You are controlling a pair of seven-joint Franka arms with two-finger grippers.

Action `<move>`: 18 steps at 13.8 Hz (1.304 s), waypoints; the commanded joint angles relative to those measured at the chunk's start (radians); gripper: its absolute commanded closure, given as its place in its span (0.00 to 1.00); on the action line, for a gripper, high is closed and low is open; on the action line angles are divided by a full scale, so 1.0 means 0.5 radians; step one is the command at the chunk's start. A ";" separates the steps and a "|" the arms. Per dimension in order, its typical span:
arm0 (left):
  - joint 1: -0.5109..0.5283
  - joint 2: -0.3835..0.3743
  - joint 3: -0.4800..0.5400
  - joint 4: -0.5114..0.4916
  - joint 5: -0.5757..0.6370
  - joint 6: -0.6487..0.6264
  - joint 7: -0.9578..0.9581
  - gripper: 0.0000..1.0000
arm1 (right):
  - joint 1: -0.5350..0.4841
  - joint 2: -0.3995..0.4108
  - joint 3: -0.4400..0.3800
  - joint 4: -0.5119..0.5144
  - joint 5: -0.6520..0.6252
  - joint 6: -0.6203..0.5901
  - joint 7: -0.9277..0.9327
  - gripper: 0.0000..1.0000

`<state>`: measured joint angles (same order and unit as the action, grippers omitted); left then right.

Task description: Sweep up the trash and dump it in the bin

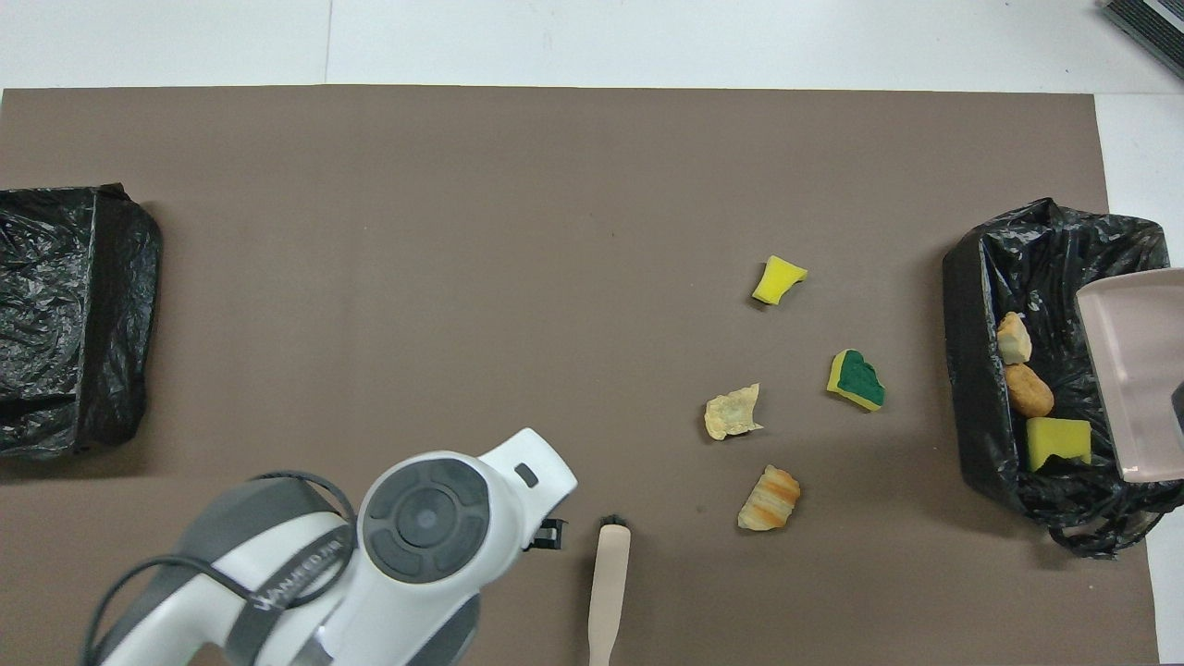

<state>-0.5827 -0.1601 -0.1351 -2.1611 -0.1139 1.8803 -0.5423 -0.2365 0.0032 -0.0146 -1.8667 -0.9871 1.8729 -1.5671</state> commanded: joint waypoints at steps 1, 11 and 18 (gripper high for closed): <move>0.232 -0.020 -0.021 0.183 0.104 -0.131 0.194 0.00 | -0.033 -0.031 0.014 0.000 -0.033 -0.021 -0.038 1.00; 0.999 0.032 -0.018 0.977 0.219 -0.683 1.112 0.00 | 0.077 -0.025 0.014 0.077 0.930 -0.076 0.587 1.00; 1.110 0.246 0.009 1.367 0.215 -0.895 1.115 0.00 | 0.494 -0.034 0.014 0.073 1.424 -0.282 1.611 1.00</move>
<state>-0.0419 -0.1068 -0.1234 -1.5774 -0.0193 1.4880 0.0029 -0.0339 -0.0025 -0.0056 -1.8279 -0.3466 1.7575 -0.9031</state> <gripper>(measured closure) 0.000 0.683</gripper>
